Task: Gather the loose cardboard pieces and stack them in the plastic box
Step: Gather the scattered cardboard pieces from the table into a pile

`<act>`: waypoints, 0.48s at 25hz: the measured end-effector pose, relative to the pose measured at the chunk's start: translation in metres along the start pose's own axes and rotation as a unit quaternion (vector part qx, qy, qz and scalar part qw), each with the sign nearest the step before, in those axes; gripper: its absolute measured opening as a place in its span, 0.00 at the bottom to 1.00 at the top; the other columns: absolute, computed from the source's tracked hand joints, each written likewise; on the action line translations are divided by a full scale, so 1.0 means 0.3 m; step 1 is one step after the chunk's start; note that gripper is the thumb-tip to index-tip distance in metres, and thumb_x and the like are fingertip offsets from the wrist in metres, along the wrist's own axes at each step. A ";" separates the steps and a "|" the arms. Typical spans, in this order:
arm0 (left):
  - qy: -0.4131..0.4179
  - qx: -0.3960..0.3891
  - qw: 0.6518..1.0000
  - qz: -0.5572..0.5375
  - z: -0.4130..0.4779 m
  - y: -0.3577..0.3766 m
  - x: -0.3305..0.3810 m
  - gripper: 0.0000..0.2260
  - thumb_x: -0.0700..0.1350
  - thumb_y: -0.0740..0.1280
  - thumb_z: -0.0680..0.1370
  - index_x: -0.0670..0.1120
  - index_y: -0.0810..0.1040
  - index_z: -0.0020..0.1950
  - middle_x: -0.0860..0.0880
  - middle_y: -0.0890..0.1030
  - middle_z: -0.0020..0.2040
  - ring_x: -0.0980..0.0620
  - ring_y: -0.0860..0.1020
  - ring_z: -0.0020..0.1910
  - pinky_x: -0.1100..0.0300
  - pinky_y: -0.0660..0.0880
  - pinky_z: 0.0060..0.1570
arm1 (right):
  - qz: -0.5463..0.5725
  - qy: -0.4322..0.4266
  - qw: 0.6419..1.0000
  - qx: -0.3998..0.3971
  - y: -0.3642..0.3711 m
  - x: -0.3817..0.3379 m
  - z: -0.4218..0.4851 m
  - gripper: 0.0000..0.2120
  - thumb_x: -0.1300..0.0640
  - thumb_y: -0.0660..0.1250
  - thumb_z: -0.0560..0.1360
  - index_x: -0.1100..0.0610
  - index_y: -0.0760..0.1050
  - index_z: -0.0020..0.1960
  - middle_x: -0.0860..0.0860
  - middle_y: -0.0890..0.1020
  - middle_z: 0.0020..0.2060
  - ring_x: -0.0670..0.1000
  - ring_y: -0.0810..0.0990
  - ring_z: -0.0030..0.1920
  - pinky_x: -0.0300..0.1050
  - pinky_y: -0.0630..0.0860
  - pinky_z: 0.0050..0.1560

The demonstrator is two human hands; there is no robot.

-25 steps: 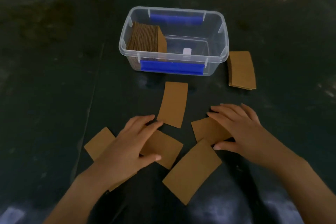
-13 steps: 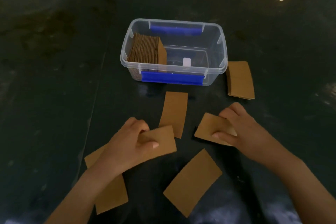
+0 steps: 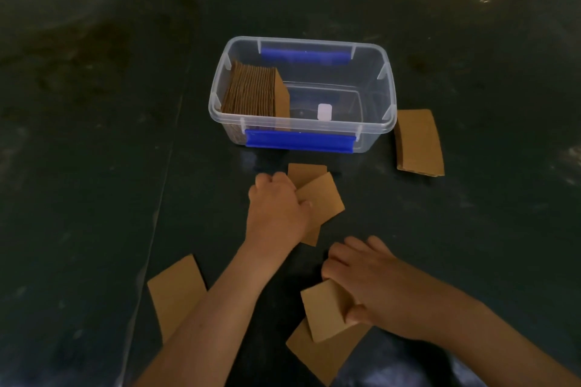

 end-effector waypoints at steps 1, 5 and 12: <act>-0.004 -0.001 1.000 0.003 0.001 0.003 0.002 0.13 0.47 0.69 0.71 0.46 0.70 0.51 0.49 0.63 0.50 0.47 0.70 0.53 0.58 0.67 0.47 | -0.017 0.000 1.000 -0.002 0.002 -0.003 0.001 0.20 0.50 0.66 0.70 0.53 0.64 0.59 0.50 0.68 0.55 0.50 0.61 0.53 0.45 0.54 0.49; 0.007 -0.015 1.000 -0.019 0.007 0.012 0.021 0.12 0.46 0.70 0.71 0.47 0.68 0.48 0.49 0.65 0.49 0.48 0.72 0.50 0.58 0.67 0.43 | -0.038 0.010 0.999 -0.001 -0.005 -0.002 0.001 0.20 0.48 0.65 0.70 0.55 0.65 0.58 0.50 0.67 0.54 0.48 0.58 0.50 0.45 0.55 0.48; 0.006 -0.041 0.969 -0.243 -0.064 -0.083 -0.022 0.23 0.46 0.68 0.73 0.60 0.58 0.58 0.59 0.71 0.43 0.62 0.71 0.39 0.68 0.64 0.34 | 0.341 0.171 0.912 0.151 -0.159 0.083 -0.120 0.16 0.43 0.69 0.67 0.48 0.69 0.49 0.43 0.78 0.38 0.36 0.74 0.40 0.33 0.71 0.38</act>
Point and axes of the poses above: each hand's wrist, its own z-axis towards the middle knuckle, its own y-axis out of the palm, x = y × z, the point moved 8 cm from there along z, towards the middle knuckle
